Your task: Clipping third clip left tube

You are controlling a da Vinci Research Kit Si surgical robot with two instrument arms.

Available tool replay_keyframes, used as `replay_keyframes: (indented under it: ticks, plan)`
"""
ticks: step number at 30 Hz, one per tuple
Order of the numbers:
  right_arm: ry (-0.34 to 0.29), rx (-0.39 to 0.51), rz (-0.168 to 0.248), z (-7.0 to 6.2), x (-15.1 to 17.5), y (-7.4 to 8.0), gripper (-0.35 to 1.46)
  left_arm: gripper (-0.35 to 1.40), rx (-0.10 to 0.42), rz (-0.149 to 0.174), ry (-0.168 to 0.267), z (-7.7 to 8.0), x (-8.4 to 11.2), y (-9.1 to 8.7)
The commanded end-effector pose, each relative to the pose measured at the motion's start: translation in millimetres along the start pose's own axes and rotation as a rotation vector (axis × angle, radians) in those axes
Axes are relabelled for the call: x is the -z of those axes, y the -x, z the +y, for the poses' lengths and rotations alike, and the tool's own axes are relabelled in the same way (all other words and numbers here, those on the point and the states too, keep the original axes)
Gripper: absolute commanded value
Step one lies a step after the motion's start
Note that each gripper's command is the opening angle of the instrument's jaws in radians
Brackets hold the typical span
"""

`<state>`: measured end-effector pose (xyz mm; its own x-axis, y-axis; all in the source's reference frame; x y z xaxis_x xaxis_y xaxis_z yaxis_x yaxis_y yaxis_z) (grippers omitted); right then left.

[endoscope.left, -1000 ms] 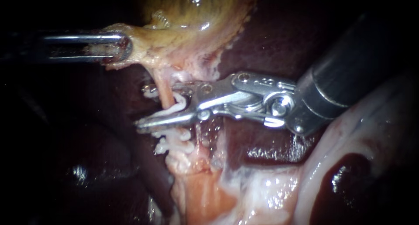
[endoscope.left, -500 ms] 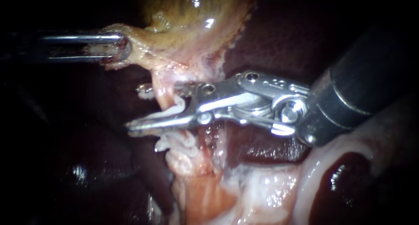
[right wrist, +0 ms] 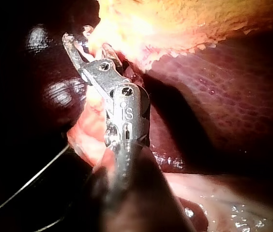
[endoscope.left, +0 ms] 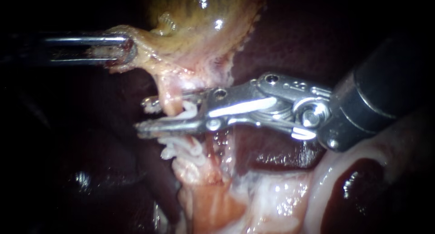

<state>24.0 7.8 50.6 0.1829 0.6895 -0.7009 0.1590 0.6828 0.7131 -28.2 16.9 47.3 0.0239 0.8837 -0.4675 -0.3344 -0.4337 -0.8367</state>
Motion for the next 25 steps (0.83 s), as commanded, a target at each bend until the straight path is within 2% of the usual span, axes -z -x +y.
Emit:
replay_keyframes:
  ticks: [1, 4, 9, 12, 25]
  plan:
    - [-0.001, -0.008, -0.001, -0.1, 0.0, 0.0, -0.16, -0.35, 0.0, 0.0, -0.001, 0.0, 0.0, 0.0]
    - [-0.01, -0.03, -0.002, -0.1, 0.1, 0.0, -0.35, -0.35, 0.0, 0.0, -0.001, 0.0, 0.0, 0.0]
    - [0.005, -0.064, -0.001, 0.0, 0.2, 0.1, -0.35, -0.35, 0.0, 0.0, -0.001, 0.0, 0.0, 0.0]
    - [0.01, -0.065, -0.018, 0.1, 0.2, 0.1, -0.35, -0.35, 0.0, 0.0, -0.001, 0.0, 0.0, 0.0]
    - [0.01, -0.065, -0.018, 0.5, 0.4, 0.4, -0.35, -0.35, 0.001, 0.0, -0.001, 0.0, 0.0, 0.0]
